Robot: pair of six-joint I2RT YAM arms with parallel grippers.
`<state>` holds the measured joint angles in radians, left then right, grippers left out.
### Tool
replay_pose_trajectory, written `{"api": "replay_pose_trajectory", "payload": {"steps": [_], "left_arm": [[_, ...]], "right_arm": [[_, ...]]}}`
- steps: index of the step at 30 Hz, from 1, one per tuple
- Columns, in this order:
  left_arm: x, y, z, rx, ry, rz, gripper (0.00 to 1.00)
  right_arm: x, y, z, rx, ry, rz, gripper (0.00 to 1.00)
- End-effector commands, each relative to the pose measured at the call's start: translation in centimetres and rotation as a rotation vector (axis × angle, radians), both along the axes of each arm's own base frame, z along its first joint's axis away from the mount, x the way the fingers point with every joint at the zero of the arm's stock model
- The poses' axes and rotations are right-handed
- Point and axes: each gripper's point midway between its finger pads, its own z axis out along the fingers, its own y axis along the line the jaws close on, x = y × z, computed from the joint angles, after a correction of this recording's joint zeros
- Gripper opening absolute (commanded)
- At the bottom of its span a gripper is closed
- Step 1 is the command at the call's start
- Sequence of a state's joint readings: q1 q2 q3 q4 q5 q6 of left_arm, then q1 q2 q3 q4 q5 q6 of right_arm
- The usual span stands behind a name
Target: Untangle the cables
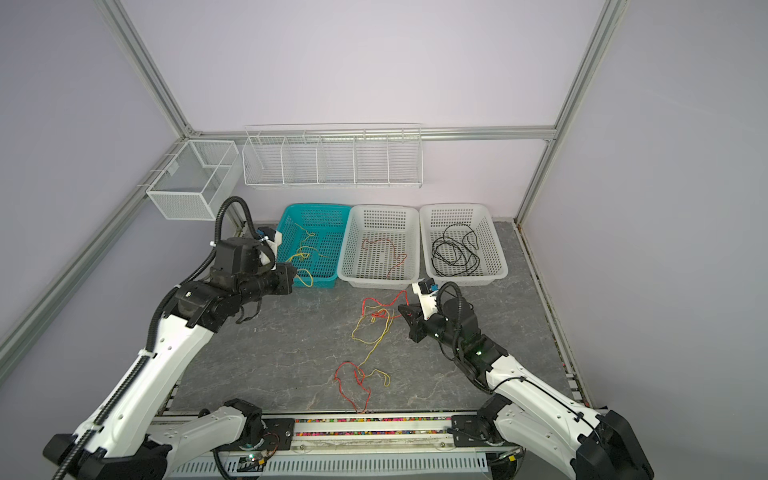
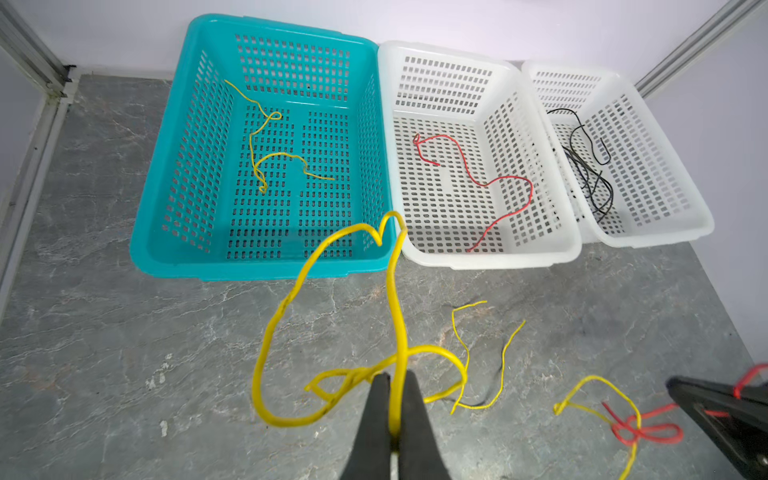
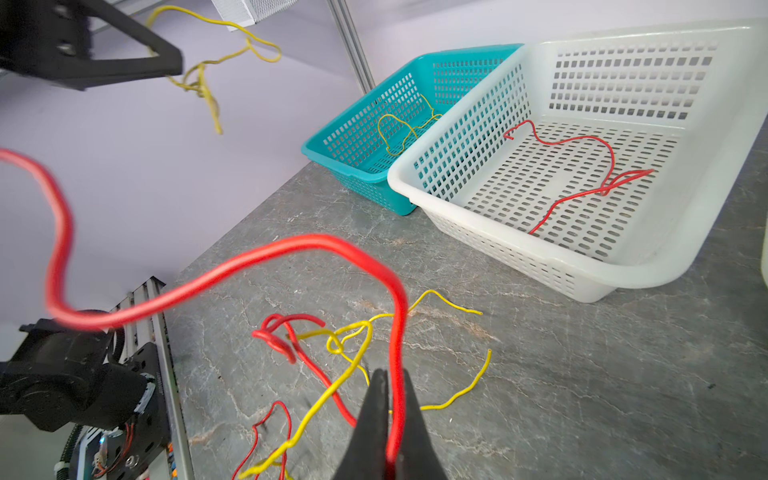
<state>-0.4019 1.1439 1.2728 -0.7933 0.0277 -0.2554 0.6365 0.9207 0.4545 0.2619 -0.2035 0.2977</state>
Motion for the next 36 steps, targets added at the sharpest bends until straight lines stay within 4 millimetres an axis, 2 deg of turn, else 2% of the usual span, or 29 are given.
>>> {"api": "replay_pose_trajectory", "payload": {"steps": [1,6,11,15,20,23,26,30,36], "left_arm": [[3.0,-1.1,1.7,-0.039,-0.085,-0.028,0.00],[8.3,0.6,-0.7,-0.037,-0.044,0.066,0.00],[12.2,2.0,-2.7,-0.013,-0.002,0.128,0.00],[14.4,2.4,-3.4,-0.008,0.022,0.156,0.11],[15.4,2.6,-4.1,0.018,0.071,0.174,0.38],[14.5,2.6,-4.2,0.009,0.117,0.182,0.50],[12.3,1.8,-3.6,-0.085,0.138,0.160,0.56],[7.6,-0.4,-3.2,-0.290,0.130,0.090,0.61],[-0.9,-3.5,-5.9,-0.368,0.173,-0.024,0.66]], "right_arm": [[-0.3,0.2,1.0,0.030,-0.060,0.028,0.06],[-0.4,0.4,0.9,0.033,-0.064,0.042,0.06],[-0.4,0.8,0.6,0.034,-0.055,0.060,0.06],[-0.3,1.0,0.3,0.030,-0.048,0.067,0.06],[-0.3,1.1,0.3,0.031,-0.049,0.072,0.06],[-0.4,1.0,0.5,0.031,-0.053,0.066,0.06],[-0.3,0.8,0.5,0.031,-0.054,0.058,0.06],[0.0,0.6,0.4,0.025,-0.047,0.035,0.06],[0.3,-0.1,0.7,0.022,-0.052,-0.010,0.06]]}}
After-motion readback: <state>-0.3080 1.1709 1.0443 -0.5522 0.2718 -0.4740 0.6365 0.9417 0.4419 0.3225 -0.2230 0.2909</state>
